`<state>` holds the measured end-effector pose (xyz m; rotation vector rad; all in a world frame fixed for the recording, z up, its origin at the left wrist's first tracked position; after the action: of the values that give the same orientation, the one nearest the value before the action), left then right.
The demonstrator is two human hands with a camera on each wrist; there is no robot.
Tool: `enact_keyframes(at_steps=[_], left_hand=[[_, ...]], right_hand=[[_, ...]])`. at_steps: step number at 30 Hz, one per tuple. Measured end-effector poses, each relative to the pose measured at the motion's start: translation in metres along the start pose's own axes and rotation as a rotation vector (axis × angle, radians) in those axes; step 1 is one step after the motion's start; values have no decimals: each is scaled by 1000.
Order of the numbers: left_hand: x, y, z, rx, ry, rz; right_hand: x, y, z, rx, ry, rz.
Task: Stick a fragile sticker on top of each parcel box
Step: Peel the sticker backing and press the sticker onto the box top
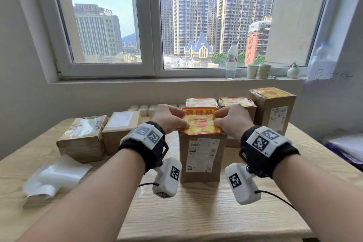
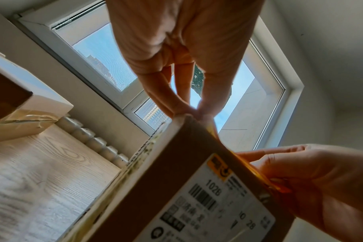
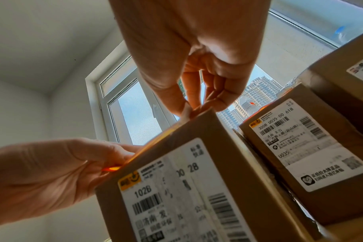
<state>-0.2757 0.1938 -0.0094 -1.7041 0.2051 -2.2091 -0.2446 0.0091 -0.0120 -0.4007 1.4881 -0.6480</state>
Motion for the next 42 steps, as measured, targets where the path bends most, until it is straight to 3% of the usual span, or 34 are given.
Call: enact_keyframes(at_steps=[10, 16, 19, 21, 24, 26, 30, 33, 36, 42], left_hand=[[0, 1, 5, 8, 4, 181], [2, -5, 6, -97, -29, 317], [-2, -7, 8, -59, 48, 395], [-1, 0, 7, -23, 122, 463], [-3, 16, 8, -96, 181, 635], [-10, 22, 10, -151, 144, 721], [-18, 9, 10, -113, 37, 492], [-19, 5, 11, -97, 41, 408], [-18, 13, 10, -148, 56, 381], [-25, 12, 5, -161, -7, 291]], right_hand=[[-7, 0, -4, 3, -59, -134], [-9, 2, -7, 1, -64, -224], [-6, 1, -8, 69, -94, -310], [-8, 2, -11, 131, -199, -332], [-12, 16, -14, -3, -321, -441], [-5, 26, -11, -146, -247, -519], [11, 25, 4, -214, -92, -467], [13, 23, 8, -182, -98, -417], [10, 27, 6, -241, -116, -398], [23, 19, 8, -214, -13, -310]])
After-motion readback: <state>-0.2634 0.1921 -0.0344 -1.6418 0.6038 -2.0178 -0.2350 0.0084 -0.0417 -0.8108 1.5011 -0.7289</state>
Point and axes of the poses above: each hand's wrist, its own z-axis towards the middle knuckle, its own y-axis out of the palm, x = y × z, the point moved 2 cm from there along z, towards the middle knuckle, and after that the axes turned 12 degrees about y, right-handed, at the moved point
